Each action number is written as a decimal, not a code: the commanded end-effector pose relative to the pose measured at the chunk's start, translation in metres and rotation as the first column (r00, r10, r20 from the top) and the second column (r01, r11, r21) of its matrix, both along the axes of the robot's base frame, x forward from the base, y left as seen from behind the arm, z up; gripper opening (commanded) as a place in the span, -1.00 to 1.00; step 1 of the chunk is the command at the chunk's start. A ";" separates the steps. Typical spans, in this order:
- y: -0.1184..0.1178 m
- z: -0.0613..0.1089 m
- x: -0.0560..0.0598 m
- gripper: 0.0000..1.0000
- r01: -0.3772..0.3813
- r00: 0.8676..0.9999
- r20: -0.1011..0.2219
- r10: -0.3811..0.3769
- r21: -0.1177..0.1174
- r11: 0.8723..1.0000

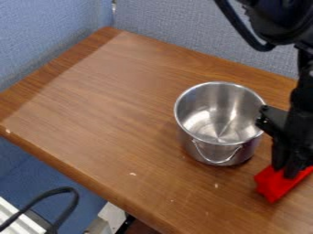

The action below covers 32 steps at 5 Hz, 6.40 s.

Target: Move the red object from the metal pot to the table

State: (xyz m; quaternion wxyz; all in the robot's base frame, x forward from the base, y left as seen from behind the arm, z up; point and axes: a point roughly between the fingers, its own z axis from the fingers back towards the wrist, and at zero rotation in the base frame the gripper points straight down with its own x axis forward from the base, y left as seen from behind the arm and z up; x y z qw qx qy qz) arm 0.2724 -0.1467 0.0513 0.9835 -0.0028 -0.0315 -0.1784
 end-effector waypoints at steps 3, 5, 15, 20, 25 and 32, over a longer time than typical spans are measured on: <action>0.016 0.008 0.023 -1.00 -0.060 0.997 0.037 0.060 0.001 0.998; 0.020 0.002 0.027 -1.00 -0.065 0.998 0.022 0.065 0.006 0.998; 0.036 0.005 0.026 1.00 -0.095 0.995 -0.020 0.095 0.003 0.995; 0.110 0.070 0.027 1.00 -0.280 0.958 0.061 0.280 -0.008 0.960; 0.182 0.041 0.039 1.00 -0.376 0.926 0.056 0.373 0.046 0.926; 0.179 0.010 0.053 -1.00 -0.261 0.965 0.017 0.260 0.023 0.965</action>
